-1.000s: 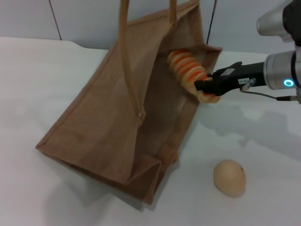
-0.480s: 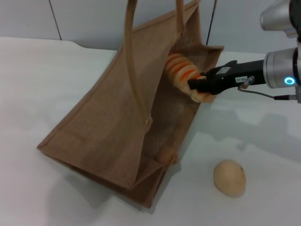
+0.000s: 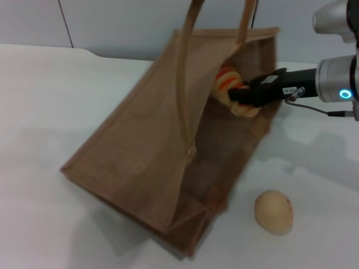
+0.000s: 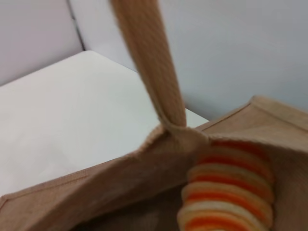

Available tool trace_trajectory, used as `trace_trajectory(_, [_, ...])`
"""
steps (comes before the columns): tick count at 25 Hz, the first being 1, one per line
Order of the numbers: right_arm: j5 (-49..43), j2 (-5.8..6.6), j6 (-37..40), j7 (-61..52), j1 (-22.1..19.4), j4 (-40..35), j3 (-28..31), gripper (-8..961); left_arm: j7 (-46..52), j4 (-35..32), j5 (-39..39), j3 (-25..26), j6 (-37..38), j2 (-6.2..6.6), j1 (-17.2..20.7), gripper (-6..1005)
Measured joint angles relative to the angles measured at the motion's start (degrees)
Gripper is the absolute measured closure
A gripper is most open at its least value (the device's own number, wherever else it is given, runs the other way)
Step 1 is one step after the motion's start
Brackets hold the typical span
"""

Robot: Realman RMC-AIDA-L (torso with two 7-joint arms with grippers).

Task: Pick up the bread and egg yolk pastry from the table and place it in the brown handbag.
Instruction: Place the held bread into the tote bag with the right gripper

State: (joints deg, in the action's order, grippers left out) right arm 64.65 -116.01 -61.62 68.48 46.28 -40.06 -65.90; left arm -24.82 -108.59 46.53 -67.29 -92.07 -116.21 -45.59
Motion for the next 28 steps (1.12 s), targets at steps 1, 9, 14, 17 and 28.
trace_trajectory(1, [-0.04,0.01,0.64,0.1,0.03,0.41,-0.04,684,0.04,-0.43,0.34,-0.03,-0.04,0.0,-0.01,881])
trace_trajectory(9, [-0.76,0.04,4.2,0.34,0.42,2.83,-0.61,693,1.56,-4.5,0.73,-0.58,-0.65,-0.04,0.3,881])
trace_trajectory(14, [-0.76,0.09,5.11,0.79,1.33,4.06,-0.94,698,1.68,-4.84,1.59,-0.7,-0.66,-0.07,0.25,881])
trace_trajectory(17, [-0.6,0.09,5.4,1.03,2.53,5.39,-0.93,698,1.7,-4.86,1.86,-0.73,-0.6,-0.07,0.29,881])
trace_trajectory(28, [-0.05,0.14,5.34,0.51,3.65,6.25,-0.03,628,1.71,-4.31,1.99,-0.74,-0.65,-0.07,0.37,880])
